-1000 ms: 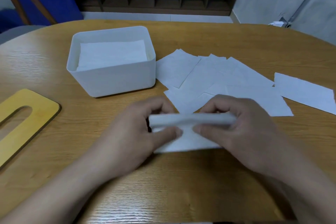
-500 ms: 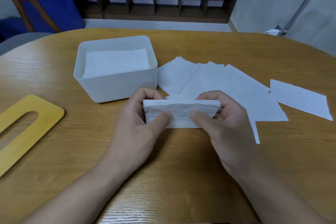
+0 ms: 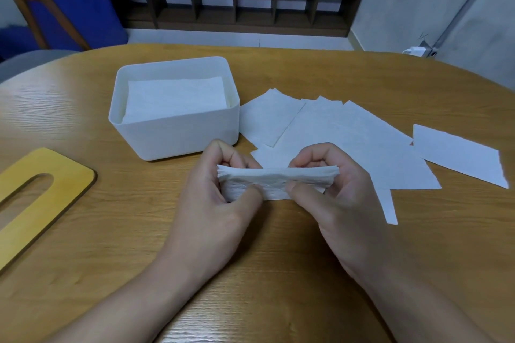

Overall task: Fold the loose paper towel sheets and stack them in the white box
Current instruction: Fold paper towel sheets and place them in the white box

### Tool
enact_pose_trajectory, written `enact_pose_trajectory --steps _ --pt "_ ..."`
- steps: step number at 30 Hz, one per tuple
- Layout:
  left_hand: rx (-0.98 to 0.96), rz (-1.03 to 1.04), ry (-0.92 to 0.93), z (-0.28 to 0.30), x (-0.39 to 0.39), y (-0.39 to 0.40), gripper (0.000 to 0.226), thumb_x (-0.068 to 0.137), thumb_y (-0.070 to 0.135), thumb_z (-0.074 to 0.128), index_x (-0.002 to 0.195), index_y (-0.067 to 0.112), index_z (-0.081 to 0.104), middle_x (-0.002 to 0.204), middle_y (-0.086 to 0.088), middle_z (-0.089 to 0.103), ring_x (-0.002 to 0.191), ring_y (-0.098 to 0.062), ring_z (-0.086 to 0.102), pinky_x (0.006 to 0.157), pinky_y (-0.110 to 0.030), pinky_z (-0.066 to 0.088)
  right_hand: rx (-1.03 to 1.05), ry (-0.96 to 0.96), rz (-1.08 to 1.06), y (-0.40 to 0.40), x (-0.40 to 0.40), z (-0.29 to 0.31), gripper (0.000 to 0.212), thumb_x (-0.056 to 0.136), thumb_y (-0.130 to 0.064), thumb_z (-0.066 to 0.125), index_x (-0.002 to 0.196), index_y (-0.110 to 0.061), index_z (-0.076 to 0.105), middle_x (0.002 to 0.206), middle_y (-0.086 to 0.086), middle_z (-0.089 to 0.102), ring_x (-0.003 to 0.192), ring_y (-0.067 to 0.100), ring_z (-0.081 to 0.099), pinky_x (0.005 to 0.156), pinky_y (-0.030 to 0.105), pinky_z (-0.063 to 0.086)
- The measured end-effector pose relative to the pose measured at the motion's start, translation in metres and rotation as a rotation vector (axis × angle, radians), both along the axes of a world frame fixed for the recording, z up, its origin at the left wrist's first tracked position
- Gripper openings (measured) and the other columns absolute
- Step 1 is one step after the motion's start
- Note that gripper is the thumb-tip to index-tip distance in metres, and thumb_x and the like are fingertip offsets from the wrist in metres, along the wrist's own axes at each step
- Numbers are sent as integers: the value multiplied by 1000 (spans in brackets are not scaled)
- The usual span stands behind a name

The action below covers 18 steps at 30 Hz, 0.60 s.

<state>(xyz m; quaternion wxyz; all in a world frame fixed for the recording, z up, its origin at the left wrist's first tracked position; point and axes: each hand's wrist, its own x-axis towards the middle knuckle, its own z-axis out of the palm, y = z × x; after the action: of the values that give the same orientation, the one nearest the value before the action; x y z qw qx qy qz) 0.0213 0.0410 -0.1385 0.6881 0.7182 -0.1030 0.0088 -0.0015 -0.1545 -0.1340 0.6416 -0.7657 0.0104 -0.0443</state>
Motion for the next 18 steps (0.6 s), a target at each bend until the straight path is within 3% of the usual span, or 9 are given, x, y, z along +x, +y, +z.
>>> enact_pose_trajectory --steps 4,7,11,13,16,18 --pt "12 2 9 1 1 0 25 79 0 68 90 12 50 93 -13 69 77 -26 56 69 -42 44 17 3 0 -1 0 -1 28 95 1 76 105 -25 71 94 3 71 90 31 66 71 55 56" --pt "17 -9 7 2 -1 -1 24 80 -2 67 90 12 50 91 -11 71 78 -24 57 70 -42 45 -33 -13 21 1 0 -1 25 96 1 72 105 -23 71 94 2 71 88 25 66 73 46 55" --pt "13 10 0 0 0 -1 22 83 0 67 93 12 52 94 -15 70 79 -34 56 71 -45 44 -31 2 11 -1 0 -3 19 100 -5 70 103 -24 70 91 7 69 87 38 61 68 53 51" --pt "33 22 -3 -3 1 1 25 89 -3 72 98 13 55 93 -15 68 78 -38 54 69 -46 43 -39 -5 -1 -1 0 -3 18 101 -7 71 102 -25 70 90 2 69 84 33 63 66 48 53" --pt "132 76 -41 -3 0 3 37 95 -4 76 111 24 60 85 2 68 70 -20 60 66 -39 47 -33 -10 -40 1 1 -2 18 100 -8 71 102 -26 70 93 -3 71 85 25 66 64 37 55" --pt "264 106 -129 -1 -2 6 42 96 5 77 122 33 59 88 7 71 76 -20 67 69 -41 54 -12 5 -73 -1 1 -3 19 100 -8 71 102 -27 70 93 -1 71 82 25 66 65 36 53"
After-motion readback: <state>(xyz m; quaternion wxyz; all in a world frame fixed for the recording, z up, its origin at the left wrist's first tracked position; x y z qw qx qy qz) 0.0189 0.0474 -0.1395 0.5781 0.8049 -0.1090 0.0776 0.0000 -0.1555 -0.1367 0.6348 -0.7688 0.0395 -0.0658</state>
